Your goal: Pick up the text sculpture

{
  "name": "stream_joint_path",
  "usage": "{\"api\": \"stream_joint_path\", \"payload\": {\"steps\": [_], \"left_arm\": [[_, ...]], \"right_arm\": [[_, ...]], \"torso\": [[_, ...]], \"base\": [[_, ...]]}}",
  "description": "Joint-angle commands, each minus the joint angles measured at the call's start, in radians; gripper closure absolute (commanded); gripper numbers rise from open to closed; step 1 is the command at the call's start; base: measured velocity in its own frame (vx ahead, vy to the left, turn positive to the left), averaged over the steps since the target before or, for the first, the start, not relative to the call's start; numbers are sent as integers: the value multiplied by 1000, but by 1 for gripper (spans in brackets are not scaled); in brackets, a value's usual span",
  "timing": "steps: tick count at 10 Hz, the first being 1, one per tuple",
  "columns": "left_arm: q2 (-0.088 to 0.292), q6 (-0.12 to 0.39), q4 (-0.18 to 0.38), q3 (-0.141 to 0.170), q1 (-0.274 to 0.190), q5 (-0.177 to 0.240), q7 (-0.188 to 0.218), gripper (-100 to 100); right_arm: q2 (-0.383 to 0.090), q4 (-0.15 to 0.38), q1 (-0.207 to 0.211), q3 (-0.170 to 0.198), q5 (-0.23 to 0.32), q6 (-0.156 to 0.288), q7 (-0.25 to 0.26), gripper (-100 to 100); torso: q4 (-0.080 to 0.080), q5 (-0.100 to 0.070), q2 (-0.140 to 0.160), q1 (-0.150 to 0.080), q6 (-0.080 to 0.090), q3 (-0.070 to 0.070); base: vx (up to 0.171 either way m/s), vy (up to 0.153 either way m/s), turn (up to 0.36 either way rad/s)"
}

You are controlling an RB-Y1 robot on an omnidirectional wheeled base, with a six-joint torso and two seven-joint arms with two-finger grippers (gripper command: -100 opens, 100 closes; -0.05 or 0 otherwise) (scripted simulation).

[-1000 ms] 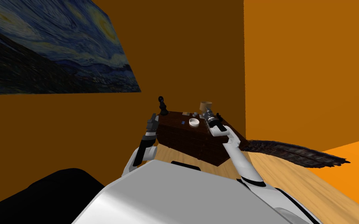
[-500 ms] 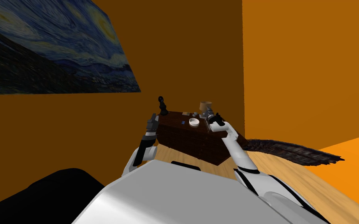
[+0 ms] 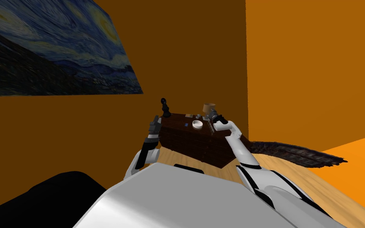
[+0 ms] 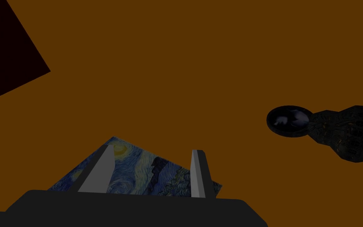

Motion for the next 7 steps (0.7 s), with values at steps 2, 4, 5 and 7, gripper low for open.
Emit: {"api": "stream_joint_path", "payload": {"steps": [2,4,5,7], "left_arm": [[0,0,0,0,0,0,0,0],[0,0,0,0,0,0,0,0],[0,0,0,0,0,0,0,0],[0,0,0,0,0,0,0,0]], "right_arm": [[-7,27,-29,-4,-6,62,-31,-100],[-19,80,-79,-14,-18,121,-83,-100],[-19,80,-79,-14,-18,138,-83,-100],[-30,133,-127,-23,-30,201,-136,-100]], "torso": [[0,0,0,0,0,0],[0,0,0,0,0,0],[0,0,0,0,0,0],[0,0,0,0,0,0]], "base": [[4,12,-6],[8,16,-18],[6,7,1],[14,14,-15]]}}
